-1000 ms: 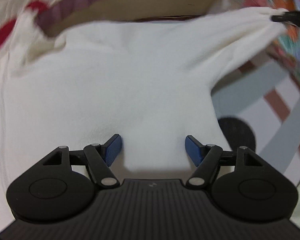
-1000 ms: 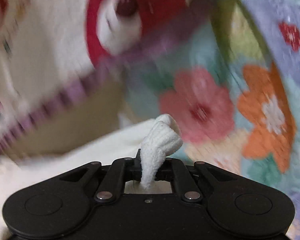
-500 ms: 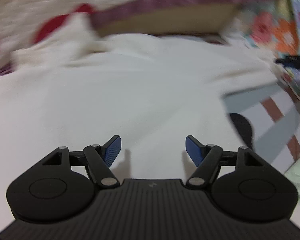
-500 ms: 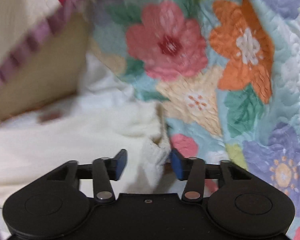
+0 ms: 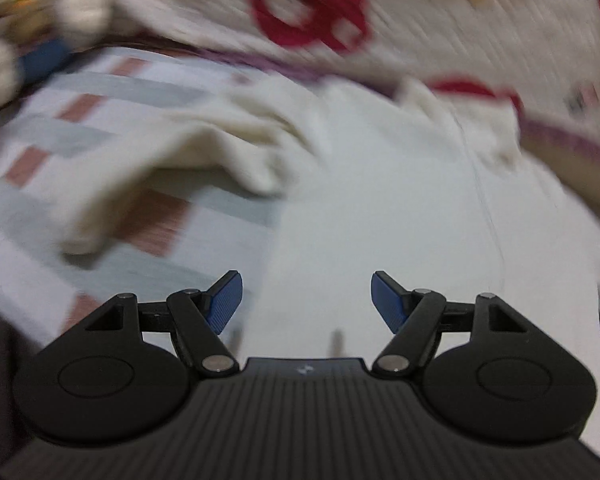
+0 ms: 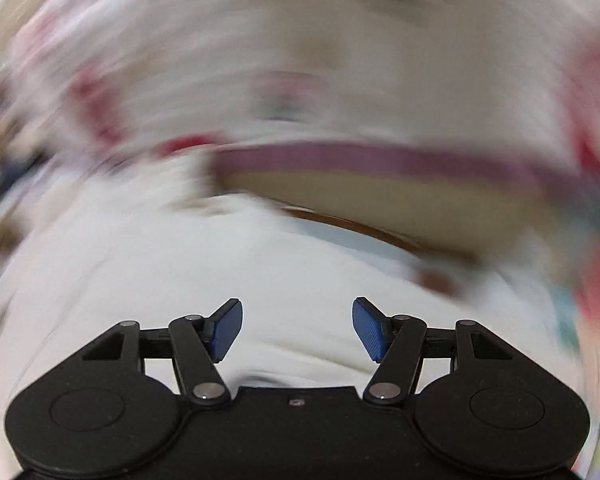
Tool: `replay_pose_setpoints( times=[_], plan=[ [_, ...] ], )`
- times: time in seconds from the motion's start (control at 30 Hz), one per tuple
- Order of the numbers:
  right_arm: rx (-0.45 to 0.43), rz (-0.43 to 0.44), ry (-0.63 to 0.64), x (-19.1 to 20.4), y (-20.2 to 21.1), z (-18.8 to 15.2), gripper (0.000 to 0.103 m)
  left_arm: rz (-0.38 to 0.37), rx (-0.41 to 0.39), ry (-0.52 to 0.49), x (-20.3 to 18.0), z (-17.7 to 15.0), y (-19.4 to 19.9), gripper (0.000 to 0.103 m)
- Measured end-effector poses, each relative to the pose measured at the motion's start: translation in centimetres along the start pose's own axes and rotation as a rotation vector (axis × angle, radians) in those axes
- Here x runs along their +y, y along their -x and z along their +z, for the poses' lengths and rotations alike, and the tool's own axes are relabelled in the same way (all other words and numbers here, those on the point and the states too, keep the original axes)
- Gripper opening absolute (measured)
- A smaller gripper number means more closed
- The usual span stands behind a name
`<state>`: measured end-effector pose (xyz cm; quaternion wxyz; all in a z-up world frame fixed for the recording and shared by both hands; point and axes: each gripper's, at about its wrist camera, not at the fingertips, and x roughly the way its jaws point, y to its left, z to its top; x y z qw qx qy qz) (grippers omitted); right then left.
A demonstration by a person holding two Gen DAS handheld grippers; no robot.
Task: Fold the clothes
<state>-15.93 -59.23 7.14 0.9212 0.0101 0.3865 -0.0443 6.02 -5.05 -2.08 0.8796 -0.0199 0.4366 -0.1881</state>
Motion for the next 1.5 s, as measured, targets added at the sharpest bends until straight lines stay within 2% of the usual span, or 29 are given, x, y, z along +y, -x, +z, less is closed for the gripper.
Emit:
replay_pose_setpoints(
  times=[0.13, 0.23, 0.3, 0.4, 0.47, 0.53, 0.6, 0.67, 0.7, 0.73, 0.77, 0.83, 0.9, 0.93, 1.0, 1.1, 1.23, 1.33, 1.37, 1.4, 1.43, 1.47, 1.5],
  plan=[
    [0.023, 0.103, 0.334, 13.5, 2.1, 6.9, 0.067, 0.001, -0.058, 0.159, 4.8, 1.1, 1.9, 0.070],
    [0.110, 0.140, 0.541, 21.8, 1.5, 9.1, 0.068, -0.037, -0.065, 0.315, 8.7, 2.0, 1.4, 0.070],
    [0.152, 0.149, 0.610, 26.2, -0.3, 9.8, 0.068, -0.059, -0.093, 0.428, 11.2, 2.5, 0.7, 0.070],
    [0.169, 0.206, 0.602, 31.6, -4.5, 9.8, 0.068, -0.037, -0.175, 0.541, 12.9, 1.5, -0.8, 0.072],
    [0.222, 0.255, 0.599, 35.3, -8.6, 9.2, 0.067, 0.008, -0.125, 0.568, 13.1, 1.1, -2.2, 0.071],
    [0.261, 0.298, 0.586, 38.4, -11.7, 8.4, 0.064, -0.050, -0.144, 0.617, 13.5, 0.5, -2.9, 0.072],
    [0.255, 0.351, 0.552, 41.2, -14.1, 7.7, 0.061, -0.097, -0.181, 0.672, 14.1, 0.0, -3.1, 0.072],
    [0.225, 0.377, 0.510, 43.0, -16.3, 7.6, 0.053, -0.092, -0.195, 0.711, 15.2, -0.1, -3.1, 0.072],
    [0.215, 0.368, 0.487, 43.0, -17.1, 7.6, 0.049, -0.060, -0.199, 0.731, 15.7, 0.0, -3.1, 0.072],
    [0.205, 0.359, 0.464, 43.0, -17.8, 7.7, 0.045, -0.023, -0.204, 0.728, 15.9, 0.1, -3.2, 0.072],
    [0.195, 0.350, 0.441, 43.0, -18.5, 7.7, 0.042, 0.027, -0.212, 0.667, 15.5, 0.4, -3.3, 0.072],
    [0.176, 0.332, 0.395, 43.1, -20.0, 7.8, 0.030, 0.127, -0.229, 0.543, 14.8, 1.0, -3.6, 0.072],
    [0.156, 0.314, 0.349, 43.1, -21.5, 7.9, 0.030, 0.219, -0.235, 0.417, 14.0, 1.6, -4.1, 0.072],
    [0.146, 0.305, 0.326, 43.1, -22.2, 7.9, 0.030, 0.245, -0.211, 0.363, 13.5, 1.8, -4.8, 0.072],
    [0.126, 0.286, 0.280, 43.2, -23.7, 8.0, 0.030, 0.281, -0.161, 0.310, 12.8, 2.0, -6.0, 0.072],
    [0.100, 0.266, 0.206, 43.1, -25.8, 8.1, 0.031, 0.377, -0.114, 0.202, 12.1, 2.0, -7.5, 0.072],
    [0.099, 0.334, 0.073, 41.5, -26.8, 7.6, 0.031, 0.525, -0.085, 0.023, 11.2, 1.7, -9.2, 0.074],
    [0.099, 0.357, 0.028, 41.0, -27.5, 7.0, 0.031, 0.608, -0.098, -0.082, 10.9, 1.5, -10.5, 0.089],
    [0.097, 0.355, 0.018, 40.9, -27.6, 6.9, 0.031, 0.622, -0.116, -0.099, 11.0, 1.5, -10.9, 0.098],
    [0.097, 0.355, 0.004, 40.7, -27.8, 6.7, 0.031, 0.632, -0.130, -0.105, 11.1, 1.5, -11.0, 0.099],
    [0.100, 0.357, -0.017, 40.5, -27.9, 6.6, 0.031, 0.635, -0.142, -0.110, 11.2, 1.6, -11.2, 0.098],
    [0.102, 0.360, -0.039, 40.4, -27.9, 6.5, 0.031, 0.620, -0.145, -0.110, 11.5, 1.8, -11.1, 0.086],
    [0.103, 0.365, -0.060, 40.2, -27.9, 6.5, 0.033, 0.603, -0.147, -0.110, 11.7, 2.0, -11.1, 0.050]
  ],
)
